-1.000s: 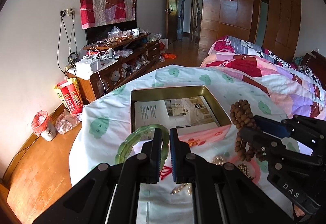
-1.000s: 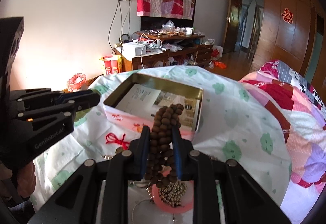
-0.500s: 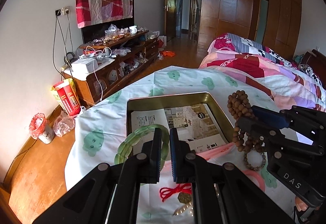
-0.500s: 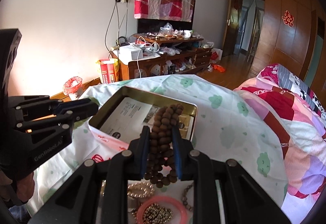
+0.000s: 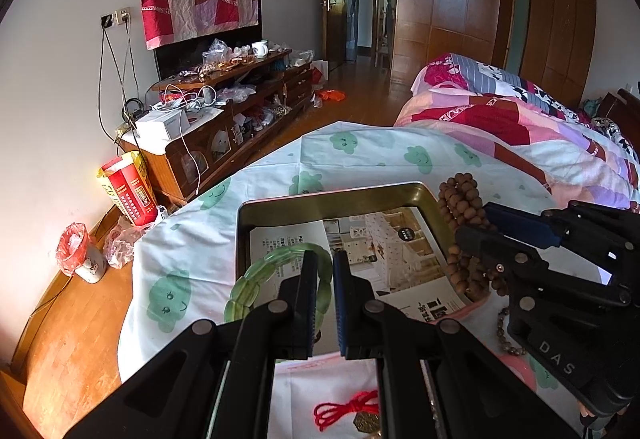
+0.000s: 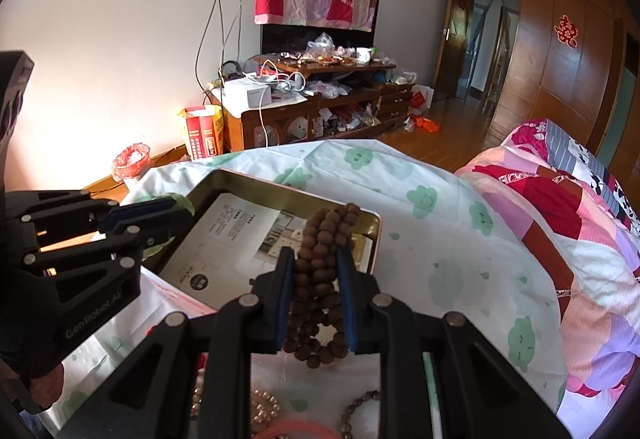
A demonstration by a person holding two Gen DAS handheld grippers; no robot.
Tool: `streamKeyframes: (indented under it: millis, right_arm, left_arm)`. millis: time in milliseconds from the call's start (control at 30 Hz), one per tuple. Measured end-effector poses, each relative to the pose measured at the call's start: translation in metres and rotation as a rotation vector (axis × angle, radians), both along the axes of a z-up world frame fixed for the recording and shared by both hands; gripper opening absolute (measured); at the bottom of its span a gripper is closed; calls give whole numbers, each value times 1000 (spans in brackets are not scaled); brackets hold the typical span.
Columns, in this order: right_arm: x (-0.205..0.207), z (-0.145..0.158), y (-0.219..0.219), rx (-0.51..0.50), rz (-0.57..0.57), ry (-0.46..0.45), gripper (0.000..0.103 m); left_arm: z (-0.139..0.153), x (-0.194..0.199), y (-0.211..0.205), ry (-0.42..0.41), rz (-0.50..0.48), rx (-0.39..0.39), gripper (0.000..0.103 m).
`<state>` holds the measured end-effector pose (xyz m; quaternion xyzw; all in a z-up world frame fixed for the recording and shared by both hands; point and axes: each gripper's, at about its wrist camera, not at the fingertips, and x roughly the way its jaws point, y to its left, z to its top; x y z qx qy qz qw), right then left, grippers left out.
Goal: Organize jewelry
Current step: 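Carry the green bangle and bead strand over the pink tin with both grippers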
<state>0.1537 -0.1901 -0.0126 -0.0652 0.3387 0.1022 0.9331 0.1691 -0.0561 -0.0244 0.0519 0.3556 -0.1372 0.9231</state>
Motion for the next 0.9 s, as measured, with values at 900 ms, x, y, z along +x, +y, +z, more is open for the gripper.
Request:
streamKeyframes:
  millis: [900]
  right_arm:
    - [61, -45, 6, -35, -19, 116, 24]
  left_arm:
    - [-41, 63, -18, 87, 2, 72, 7]
